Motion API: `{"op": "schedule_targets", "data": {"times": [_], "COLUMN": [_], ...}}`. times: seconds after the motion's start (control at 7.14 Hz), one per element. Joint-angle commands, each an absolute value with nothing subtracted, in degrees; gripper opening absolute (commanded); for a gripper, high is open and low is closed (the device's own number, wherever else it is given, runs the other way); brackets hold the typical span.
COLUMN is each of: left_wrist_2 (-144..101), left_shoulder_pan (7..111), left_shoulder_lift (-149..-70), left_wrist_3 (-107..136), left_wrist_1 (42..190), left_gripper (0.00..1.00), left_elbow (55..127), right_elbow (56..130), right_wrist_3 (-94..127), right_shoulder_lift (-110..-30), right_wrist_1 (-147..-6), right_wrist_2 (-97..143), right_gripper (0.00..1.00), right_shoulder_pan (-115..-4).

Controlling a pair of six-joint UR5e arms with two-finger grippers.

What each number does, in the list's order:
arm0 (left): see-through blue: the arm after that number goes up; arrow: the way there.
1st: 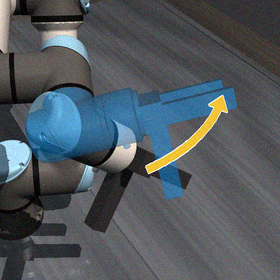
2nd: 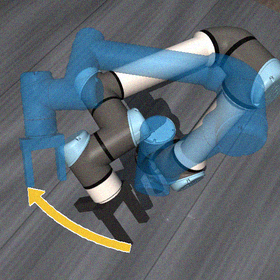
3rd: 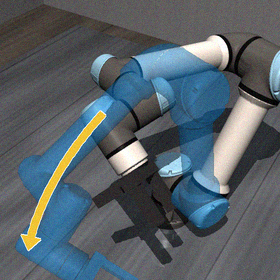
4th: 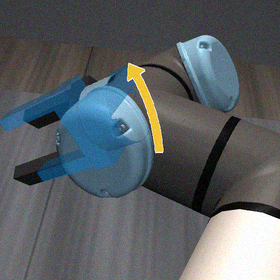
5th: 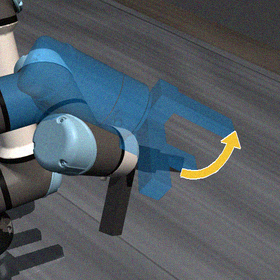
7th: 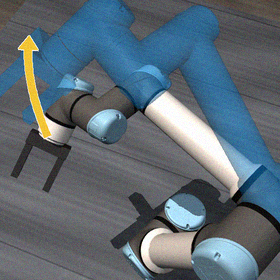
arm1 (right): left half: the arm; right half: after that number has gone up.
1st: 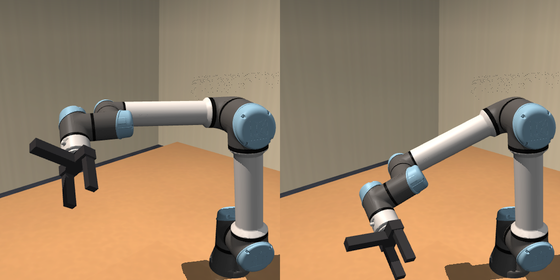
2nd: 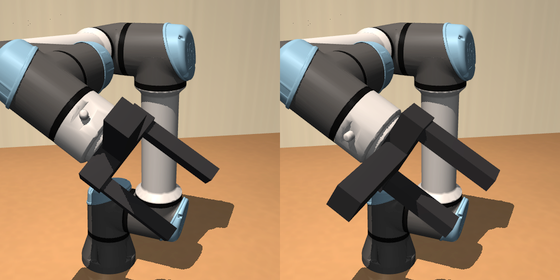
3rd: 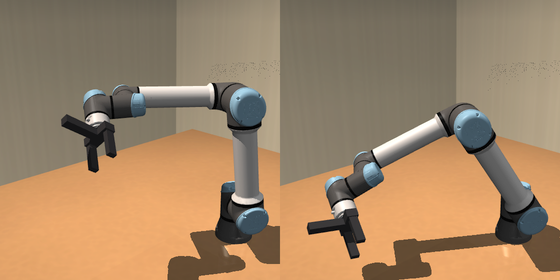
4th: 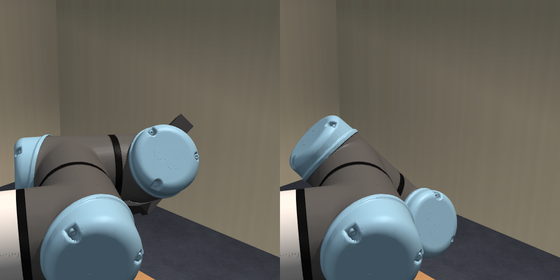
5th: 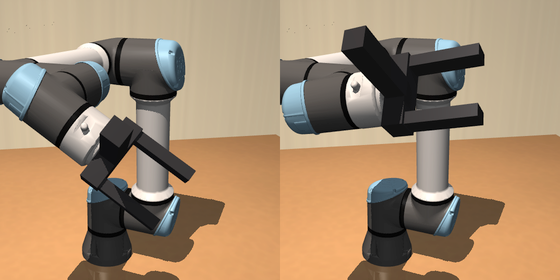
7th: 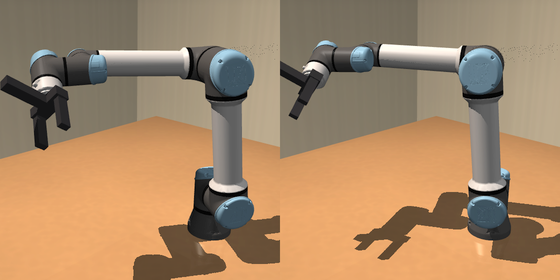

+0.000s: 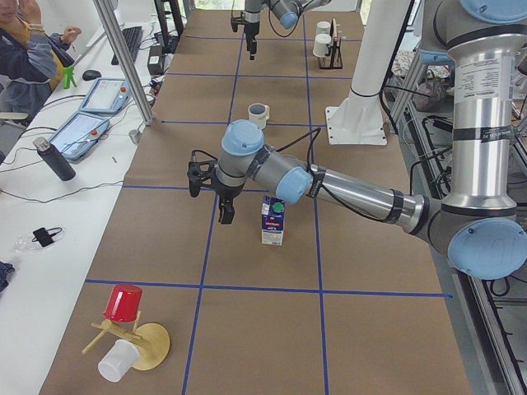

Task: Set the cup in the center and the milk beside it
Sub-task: 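Move the left gripper down over the milk carton top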

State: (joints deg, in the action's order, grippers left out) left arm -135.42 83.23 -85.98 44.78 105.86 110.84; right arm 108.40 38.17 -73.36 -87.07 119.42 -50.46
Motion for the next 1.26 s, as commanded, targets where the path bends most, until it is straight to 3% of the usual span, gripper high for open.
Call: {"op": "schedule_targets", "data": {"times": [0.0, 0.28, 0.56, 0.84, 1.12], "left_wrist_2": [-136.14, -134.92, -128.16, -128.14, -128.14], "left_shoulder_pan": [81.22, 75.09, 70.75, 71.8, 69.97], "left_shoulder_lift": [-85.7, -84.04, -76.76, -75.06, -75.84], "left_wrist_3": [69.57, 79.89, 54.2, 35.13, 34.19], "left_wrist_1": [105.91, 106.08, 106.0, 106.17, 106.52], "left_gripper": [0.99, 0.99, 0.99, 0.99, 0.99], "left_elbow": [111.79, 115.28, 122.06, 122.08, 121.64], "right_elbow": [108.02, 108.02, 107.93, 107.84, 107.14], "right_wrist_3": [37.35, 37.35, 37.27, 37.35, 37.09], "right_shoulder_lift": [-74.62, -76.11, -76.38, -76.55, -76.81], "right_wrist_1": [-87.01, -86.84, -86.84, -86.84, -86.75], "right_wrist_2": [118.92, 118.74, 118.65, 118.83, 118.83], "right_gripper": [1.0, 1.0, 1.0, 1.0, 1.0], "right_shoulder_pan": [-50.8, -50.89, -50.89, -50.8, -50.8]}}
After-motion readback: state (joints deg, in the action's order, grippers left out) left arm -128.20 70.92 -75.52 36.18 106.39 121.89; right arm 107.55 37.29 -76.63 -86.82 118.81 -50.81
